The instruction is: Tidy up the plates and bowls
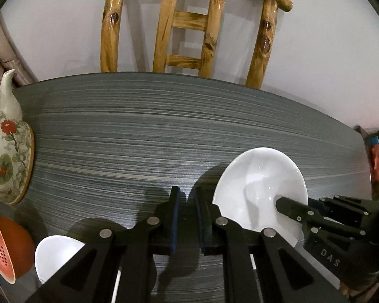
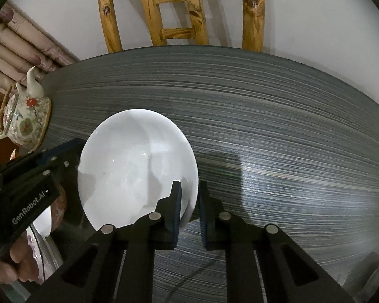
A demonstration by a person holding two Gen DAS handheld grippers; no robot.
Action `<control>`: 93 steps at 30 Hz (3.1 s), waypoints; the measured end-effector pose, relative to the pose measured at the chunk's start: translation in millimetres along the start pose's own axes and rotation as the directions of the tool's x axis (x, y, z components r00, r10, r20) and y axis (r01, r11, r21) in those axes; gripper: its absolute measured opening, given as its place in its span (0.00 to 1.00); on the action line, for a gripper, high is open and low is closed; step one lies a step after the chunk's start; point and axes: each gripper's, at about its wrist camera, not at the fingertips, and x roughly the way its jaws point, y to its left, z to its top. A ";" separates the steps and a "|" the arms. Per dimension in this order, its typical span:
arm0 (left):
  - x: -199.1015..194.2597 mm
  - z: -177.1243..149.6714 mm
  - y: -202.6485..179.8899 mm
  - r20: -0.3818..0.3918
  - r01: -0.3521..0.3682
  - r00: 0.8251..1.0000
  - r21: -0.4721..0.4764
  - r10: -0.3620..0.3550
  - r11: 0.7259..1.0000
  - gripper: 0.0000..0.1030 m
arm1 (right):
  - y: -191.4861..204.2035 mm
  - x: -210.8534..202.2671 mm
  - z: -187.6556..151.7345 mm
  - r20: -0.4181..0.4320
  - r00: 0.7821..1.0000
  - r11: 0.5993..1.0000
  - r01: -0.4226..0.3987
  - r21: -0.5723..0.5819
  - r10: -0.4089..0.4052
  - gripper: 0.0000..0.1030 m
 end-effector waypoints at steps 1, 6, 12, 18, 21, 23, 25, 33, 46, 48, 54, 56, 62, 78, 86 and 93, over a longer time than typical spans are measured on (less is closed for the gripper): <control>-1.0 -0.2 -0.3 -0.001 0.011 1.000 0.001 -0.011 1.000 0.12 | 0.3 0.5 0.1 0.001 1.000 1.000 -0.001 0.002 0.001 0.12; -1.6 0.0 -0.2 -0.017 0.026 1.000 -0.013 -0.026 1.000 0.13 | 1.0 2.1 -1.0 -0.004 1.000 1.000 -0.016 0.007 0.016 0.12; -12.4 0.5 4.7 0.003 0.026 1.000 -0.056 -0.026 0.998 0.21 | -0.5 2.0 -1.9 -0.003 1.000 0.999 -0.028 0.017 0.028 0.12; -25.0 1.5 12.1 0.044 0.053 0.998 -0.088 -0.049 0.995 0.35 | 1.1 0.6 -1.9 0.001 0.999 0.999 -0.034 0.020 0.034 0.12; -32.0 3.3 9.5 0.063 0.085 0.995 -0.088 -0.080 0.992 0.41 | 1.1 -0.1 -2.2 0.002 0.999 0.999 -0.040 0.025 0.040 0.12; -29.5 4.6 4.0 0.043 0.098 0.995 -0.069 -0.095 0.993 0.41 | 0.6 -0.7 -2.2 0.000 0.999 0.999 -0.039 0.024 0.039 0.12; -22.8 4.4 -1.0 0.011 0.101 0.995 -0.057 -0.100 0.993 0.41 | -0.2 -1.5 -2.0 0.004 0.999 0.999 -0.040 0.026 0.040 0.12; -4.6 -2.4 -5.6 -0.021 0.070 0.997 -0.038 -0.071 0.997 0.41 | 2.5 -4.7 -1.6 0.006 1.000 1.000 -0.023 0.010 0.023 0.12; 14.5 -13.8 -14.6 -0.036 0.077 0.996 -0.034 -0.079 0.996 0.05 | 2.4 -4.0 -2.1 0.007 1.000 1.000 -0.017 0.004 0.017 0.10; 14.0 -15.5 -16.3 -0.032 0.069 0.997 -0.017 -0.069 0.997 0.06 | 3.2 -4.2 -3.4 0.010 1.000 1.000 -0.012 0.005 0.012 0.10; 10.8 -18.5 -17.6 -0.047 0.073 0.996 -0.007 -0.073 0.997 0.06 | 3.7 -5.4 -5.9 0.007 1.000 1.000 0.003 0.002 -0.003 0.10; 8.4 -19.4 -18.6 -0.046 0.073 0.996 -0.005 -0.073 0.997 0.06 | 3.8 -6.4 -7.7 0.001 1.000 1.000 0.009 0.002 -0.009 0.10; -3.4 -25.4 -20.1 -0.041 0.085 0.996 0.008 -0.085 0.996 0.06 | 3.3 -13.4 -14.0 0.004 1.000 1.000 0.010 0.003 -0.010 0.10; -67.9 -84.3 -14.6 -0.033 0.099 0.995 0.037 -0.098 0.994 0.06 | 36.2 -65.1 -65.4 0.010 1.000 1.000 -0.012 -0.006 0.012 0.10; -109.6 -121.5 -35.8 -0.018 0.107 0.994 0.047 -0.107 0.993 0.06 | 61.5 -98.1 -105.5 0.023 1.000 0.999 -0.010 -0.042 0.011 0.10; -128.0 -165.5 -29.6 -0.031 0.108 0.994 0.069 -0.106 0.992 0.07 | 75.0 -115.2 -145.1 0.015 1.000 0.999 -0.009 -0.050 0.009 0.10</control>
